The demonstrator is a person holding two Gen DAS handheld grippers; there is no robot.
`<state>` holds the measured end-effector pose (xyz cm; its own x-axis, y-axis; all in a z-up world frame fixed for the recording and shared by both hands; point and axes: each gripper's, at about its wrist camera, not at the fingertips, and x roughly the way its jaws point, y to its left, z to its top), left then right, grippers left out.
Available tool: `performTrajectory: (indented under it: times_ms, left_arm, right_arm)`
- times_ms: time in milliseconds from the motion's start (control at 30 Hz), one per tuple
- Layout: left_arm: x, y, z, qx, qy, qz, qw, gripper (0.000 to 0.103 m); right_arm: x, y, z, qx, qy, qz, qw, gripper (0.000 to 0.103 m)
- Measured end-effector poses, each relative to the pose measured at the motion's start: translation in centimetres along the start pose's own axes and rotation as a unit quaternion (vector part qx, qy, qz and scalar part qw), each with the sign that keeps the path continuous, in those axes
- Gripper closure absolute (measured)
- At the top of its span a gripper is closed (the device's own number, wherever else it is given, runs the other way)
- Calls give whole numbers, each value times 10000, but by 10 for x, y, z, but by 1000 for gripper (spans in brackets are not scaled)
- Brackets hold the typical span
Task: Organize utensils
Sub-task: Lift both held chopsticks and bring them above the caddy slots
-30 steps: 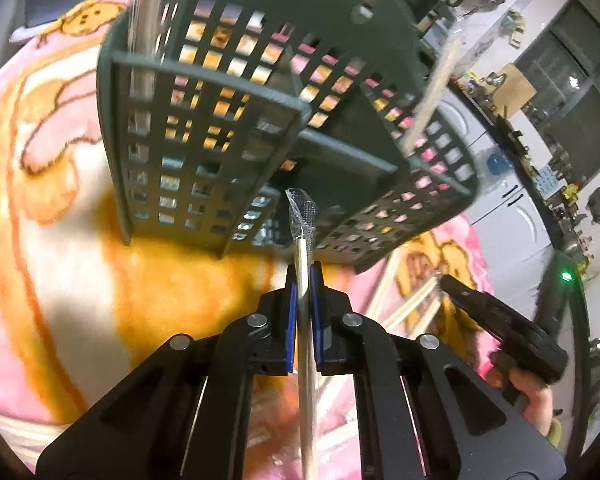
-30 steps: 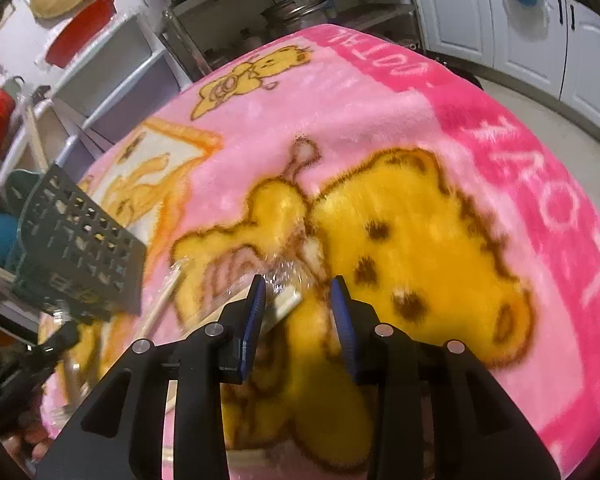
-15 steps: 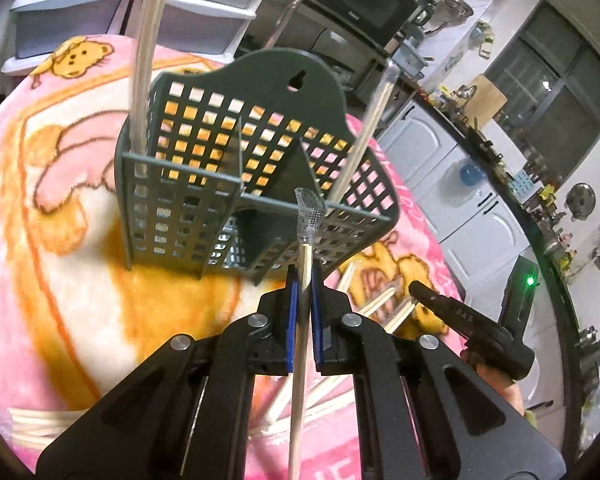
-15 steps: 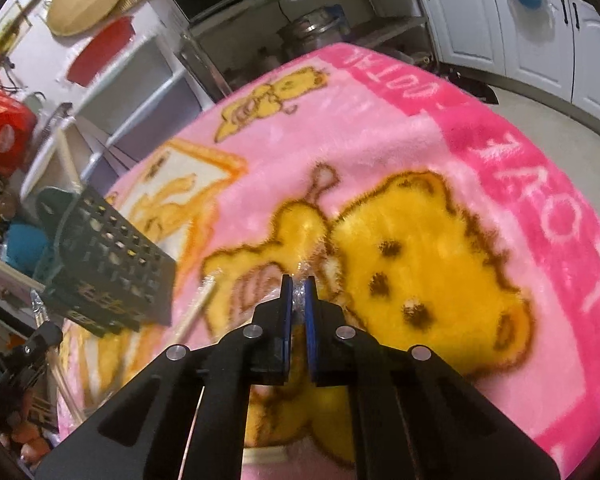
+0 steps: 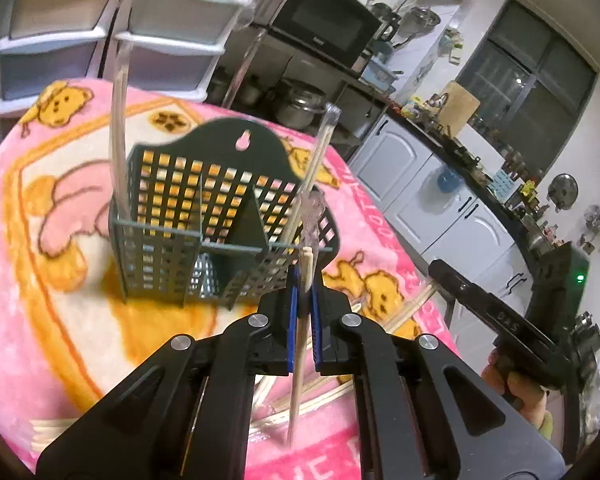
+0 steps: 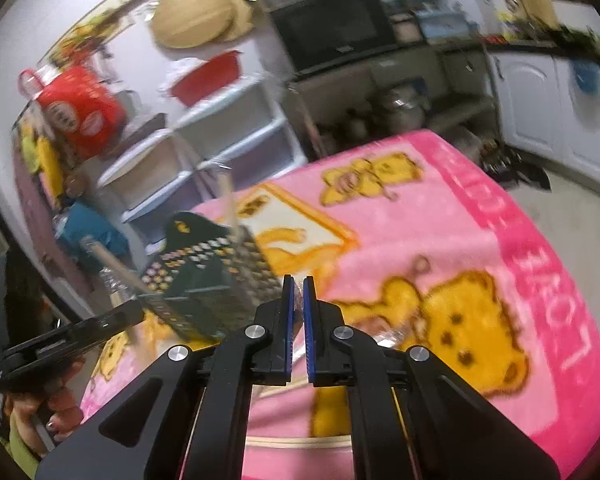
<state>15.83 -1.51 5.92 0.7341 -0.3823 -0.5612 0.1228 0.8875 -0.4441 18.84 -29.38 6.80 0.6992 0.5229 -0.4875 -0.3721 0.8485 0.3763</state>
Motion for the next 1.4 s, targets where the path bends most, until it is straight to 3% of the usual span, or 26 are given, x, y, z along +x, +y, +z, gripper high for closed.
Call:
performTrajectory:
  times_ms: [400, 933, 1400]
  left_arm:
    - [-33, -9, 24, 281, -466, 53, 9985, 100]
    - [-81, -19, 71, 502, -1217, 128, 9912, 100]
    - [-92, -29, 104, 681, -1610, 335, 9840, 100]
  right_arm:
    - [-27, 73, 17, -1033, -260, 317, 9938, 99]
    - [-42, 115, 49, -1456, -663, 547, 9856, 99]
    - [-49, 139, 92, -1615, -1147, 549, 9786, 99]
